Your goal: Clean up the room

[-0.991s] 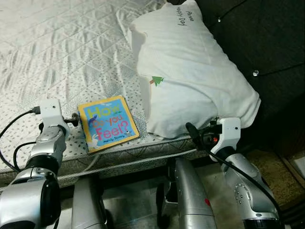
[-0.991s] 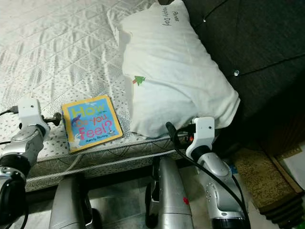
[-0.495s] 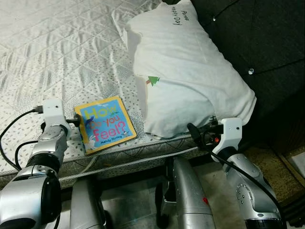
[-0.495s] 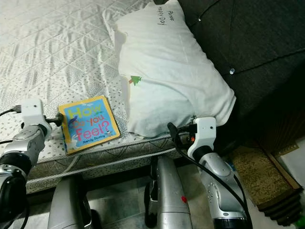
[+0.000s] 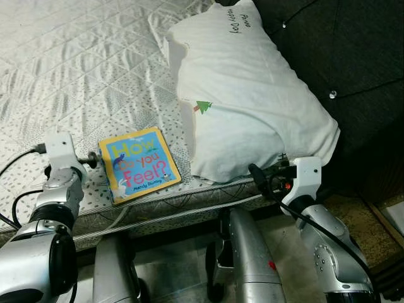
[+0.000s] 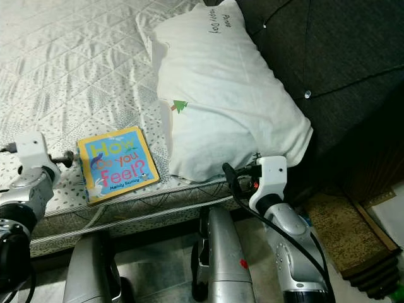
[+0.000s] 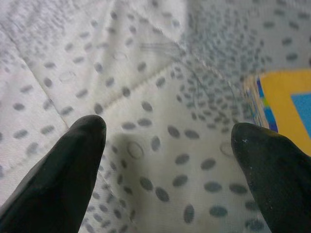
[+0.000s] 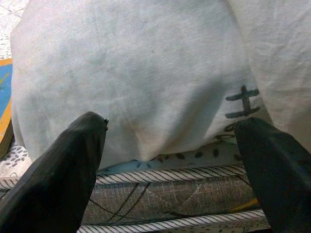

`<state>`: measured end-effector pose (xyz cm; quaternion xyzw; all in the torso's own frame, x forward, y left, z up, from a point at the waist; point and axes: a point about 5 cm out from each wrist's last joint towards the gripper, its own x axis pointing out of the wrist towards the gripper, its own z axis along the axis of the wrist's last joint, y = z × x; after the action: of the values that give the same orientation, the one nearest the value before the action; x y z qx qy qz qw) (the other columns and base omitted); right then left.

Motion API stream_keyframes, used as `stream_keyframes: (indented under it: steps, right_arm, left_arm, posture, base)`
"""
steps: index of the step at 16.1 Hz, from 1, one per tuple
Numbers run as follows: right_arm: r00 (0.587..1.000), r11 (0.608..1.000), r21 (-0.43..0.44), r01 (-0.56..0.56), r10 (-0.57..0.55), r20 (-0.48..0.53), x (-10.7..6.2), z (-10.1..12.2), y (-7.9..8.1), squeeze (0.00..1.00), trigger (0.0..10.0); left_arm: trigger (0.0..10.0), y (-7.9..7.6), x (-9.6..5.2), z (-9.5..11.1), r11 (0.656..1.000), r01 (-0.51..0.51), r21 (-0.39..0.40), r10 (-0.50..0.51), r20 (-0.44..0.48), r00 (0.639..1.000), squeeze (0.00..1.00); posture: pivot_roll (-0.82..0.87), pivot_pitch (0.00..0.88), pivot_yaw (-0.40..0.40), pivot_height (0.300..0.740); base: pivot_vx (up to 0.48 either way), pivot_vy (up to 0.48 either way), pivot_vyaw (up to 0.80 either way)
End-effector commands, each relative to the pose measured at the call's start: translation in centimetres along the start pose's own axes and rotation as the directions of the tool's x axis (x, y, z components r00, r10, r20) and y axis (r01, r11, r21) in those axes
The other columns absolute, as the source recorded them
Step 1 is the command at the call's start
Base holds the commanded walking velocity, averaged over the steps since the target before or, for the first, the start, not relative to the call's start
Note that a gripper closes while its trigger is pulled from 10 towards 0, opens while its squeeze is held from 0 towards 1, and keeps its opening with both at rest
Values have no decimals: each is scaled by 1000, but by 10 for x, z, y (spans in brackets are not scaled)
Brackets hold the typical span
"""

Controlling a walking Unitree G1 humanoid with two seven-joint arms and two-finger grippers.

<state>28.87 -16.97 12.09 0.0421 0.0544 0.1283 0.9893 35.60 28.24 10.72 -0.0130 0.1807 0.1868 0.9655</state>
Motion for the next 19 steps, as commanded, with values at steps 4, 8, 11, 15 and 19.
stream_keyframes:
  steps: [4, 8, 11, 15, 19]
  right_arm:
    - [1000, 999, -23, 26, -26, -11, -10, 4, -11, 0, 10000]
    - [1000, 999, -32, 19, -20, -15, -11, 7, -12, 0, 10000]
    - [1000, 999, -30, 20, -20, -14, -11, 7, -12, 0, 10000]
    - [1000, 999, -30, 17, -18, -14, -11, 6, -11, 0, 10000]
    - [1000, 1000, -22, 17, -17, -13, -10, 4, -9, 0, 10000]
  left_arm:
    - [10000, -13, -1, -13, 999, 42, 22, -41, -79, 996, 0]
    - [10000, -20, -2, -15, 998, 68, 14, -67, -86, 994, 0]
    - [10000, -22, -1, -11, 997, 74, 8, -73, -78, 994, 0]
    - [10000, -21, -1, -7, 997, 77, 12, -76, -69, 995, 0]
    - [10000, -17, 0, -7, 998, 62, 18, -61, -55, 997, 0]
  posture:
    - [-199, 257, -60, 506]
    - [-209, 250, -67, 506]
    - [-208, 247, -66, 506]
    - [-199, 248, -61, 506]
    - [-183, 246, -51, 506]
  base:
    - [0, 0, 0]
    - [0, 0, -173]
    - [0, 0, -231]
    - [0, 0, 0]
    - [0, 0, 0]
